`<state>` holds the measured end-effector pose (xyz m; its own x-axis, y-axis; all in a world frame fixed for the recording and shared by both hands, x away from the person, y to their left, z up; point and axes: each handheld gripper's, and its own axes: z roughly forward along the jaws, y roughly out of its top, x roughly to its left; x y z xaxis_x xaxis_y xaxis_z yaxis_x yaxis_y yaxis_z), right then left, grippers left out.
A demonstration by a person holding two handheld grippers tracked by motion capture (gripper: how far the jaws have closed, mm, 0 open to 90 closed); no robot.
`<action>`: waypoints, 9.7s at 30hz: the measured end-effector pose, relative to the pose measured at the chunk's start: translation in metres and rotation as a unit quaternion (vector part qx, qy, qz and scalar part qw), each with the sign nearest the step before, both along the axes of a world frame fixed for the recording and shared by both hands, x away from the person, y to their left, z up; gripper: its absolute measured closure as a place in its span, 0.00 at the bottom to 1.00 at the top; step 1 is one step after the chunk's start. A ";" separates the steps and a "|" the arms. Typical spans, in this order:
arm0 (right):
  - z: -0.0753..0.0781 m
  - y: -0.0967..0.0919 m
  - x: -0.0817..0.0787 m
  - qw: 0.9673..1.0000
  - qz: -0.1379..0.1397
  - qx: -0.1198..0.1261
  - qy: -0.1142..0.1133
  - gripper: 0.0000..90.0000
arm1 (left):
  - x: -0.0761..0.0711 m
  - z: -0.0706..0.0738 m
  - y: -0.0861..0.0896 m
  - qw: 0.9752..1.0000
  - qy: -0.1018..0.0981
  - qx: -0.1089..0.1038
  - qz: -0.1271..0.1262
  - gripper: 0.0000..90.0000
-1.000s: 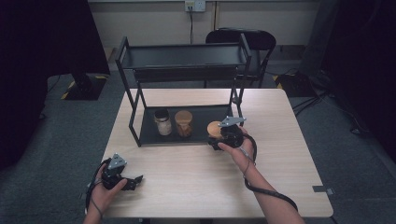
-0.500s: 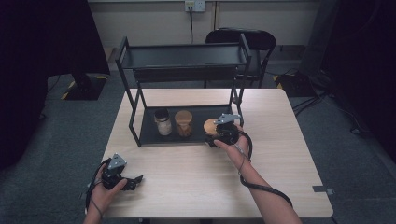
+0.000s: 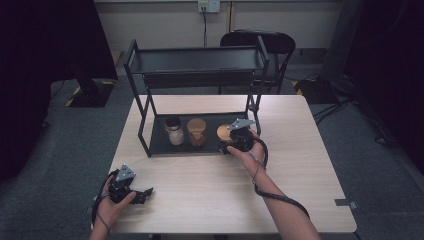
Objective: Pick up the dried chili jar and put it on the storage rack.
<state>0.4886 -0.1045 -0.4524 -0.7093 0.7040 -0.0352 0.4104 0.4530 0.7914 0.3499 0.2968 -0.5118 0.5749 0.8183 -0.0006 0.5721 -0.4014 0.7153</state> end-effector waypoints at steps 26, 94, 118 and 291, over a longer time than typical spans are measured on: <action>-0.004 0.011 0.021 1.000 -0.022 -0.003 -0.009 0.28 | 0.000 0.000 0.000 1.000 0.000 0.000 0.000 0.00; -0.029 0.021 0.047 0.999 -0.049 0.006 0.010 0.28 | 0.000 0.000 0.000 1.000 0.000 0.000 0.000 0.00; -0.025 0.010 0.041 0.997 -0.073 0.015 0.034 0.03 | 0.000 0.000 0.000 1.000 0.000 0.000 0.000 0.00; -0.032 -0.103 -0.091 0.996 -0.007 0.068 0.051 0.03 | 0.000 0.000 0.000 1.000 0.000 0.001 -0.001 0.00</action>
